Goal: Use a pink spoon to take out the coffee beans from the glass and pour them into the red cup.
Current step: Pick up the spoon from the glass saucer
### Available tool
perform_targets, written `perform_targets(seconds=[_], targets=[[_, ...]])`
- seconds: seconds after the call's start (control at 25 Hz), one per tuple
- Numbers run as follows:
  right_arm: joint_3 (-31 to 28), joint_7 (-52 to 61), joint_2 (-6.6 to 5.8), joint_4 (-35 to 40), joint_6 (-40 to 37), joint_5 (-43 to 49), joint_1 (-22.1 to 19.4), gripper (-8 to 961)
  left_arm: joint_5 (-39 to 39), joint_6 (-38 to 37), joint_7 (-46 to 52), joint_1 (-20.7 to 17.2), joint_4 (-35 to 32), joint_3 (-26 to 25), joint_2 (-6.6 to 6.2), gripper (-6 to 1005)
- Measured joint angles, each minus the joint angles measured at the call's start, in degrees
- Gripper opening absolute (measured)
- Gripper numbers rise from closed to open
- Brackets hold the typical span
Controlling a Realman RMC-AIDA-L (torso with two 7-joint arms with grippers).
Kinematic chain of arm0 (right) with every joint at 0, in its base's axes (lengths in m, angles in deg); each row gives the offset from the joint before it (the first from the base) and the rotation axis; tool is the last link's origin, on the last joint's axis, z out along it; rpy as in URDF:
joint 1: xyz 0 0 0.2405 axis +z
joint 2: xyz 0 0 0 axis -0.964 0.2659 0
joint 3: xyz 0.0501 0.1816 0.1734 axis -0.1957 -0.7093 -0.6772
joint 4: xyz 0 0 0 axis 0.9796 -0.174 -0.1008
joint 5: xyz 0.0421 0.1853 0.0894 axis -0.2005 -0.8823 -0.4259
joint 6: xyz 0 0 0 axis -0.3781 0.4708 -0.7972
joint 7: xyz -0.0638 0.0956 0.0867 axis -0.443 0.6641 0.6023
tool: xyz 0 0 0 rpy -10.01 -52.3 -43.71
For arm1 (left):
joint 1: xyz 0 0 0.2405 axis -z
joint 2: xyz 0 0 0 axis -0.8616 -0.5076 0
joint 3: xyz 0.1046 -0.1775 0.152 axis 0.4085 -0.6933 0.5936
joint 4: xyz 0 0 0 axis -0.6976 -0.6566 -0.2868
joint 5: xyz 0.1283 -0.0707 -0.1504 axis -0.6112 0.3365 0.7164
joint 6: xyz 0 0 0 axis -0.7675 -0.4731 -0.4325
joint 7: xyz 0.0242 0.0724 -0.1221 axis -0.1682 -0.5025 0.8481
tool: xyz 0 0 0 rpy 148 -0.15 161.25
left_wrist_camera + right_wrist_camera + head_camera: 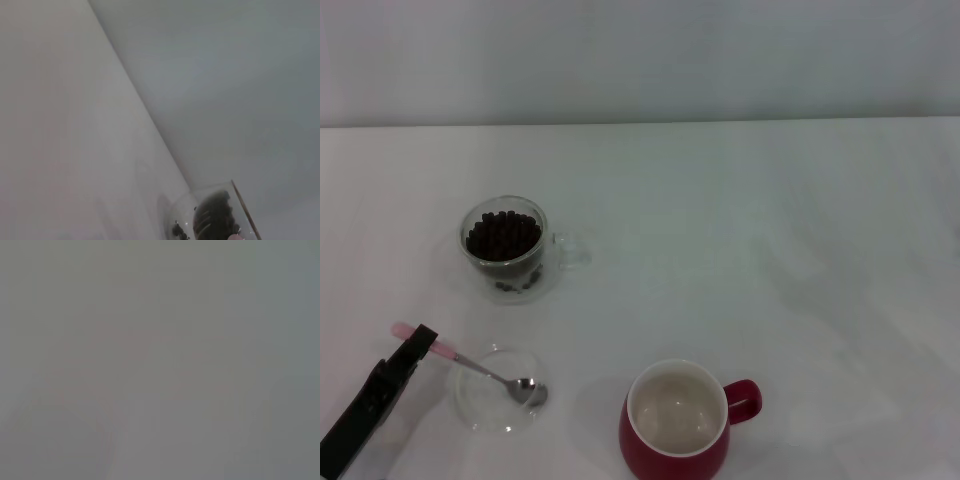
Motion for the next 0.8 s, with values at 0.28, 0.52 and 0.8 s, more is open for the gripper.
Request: perform_targets(seconds=[0.28,0.52,0.8], targets=[[0.00,-0.06,0.00,0.00,0.09,0.11,0.00,692,-0.06,-0.10,-1.00,-0.33,-0.74,0.00,0.00,127],[0.00,-0.15,0.05,0.00,-0.06,0.16,0.05,692,-0.86,-1.48,-2.85,-0.61,-0.78,0.06,-0.19,125],[0.00,-0.16,0.35,0.05,-0.10,0.15,0.09,692,-1.35,-4.72,-3.70,-3.59,-4.66,2.71,-0.66,124]])
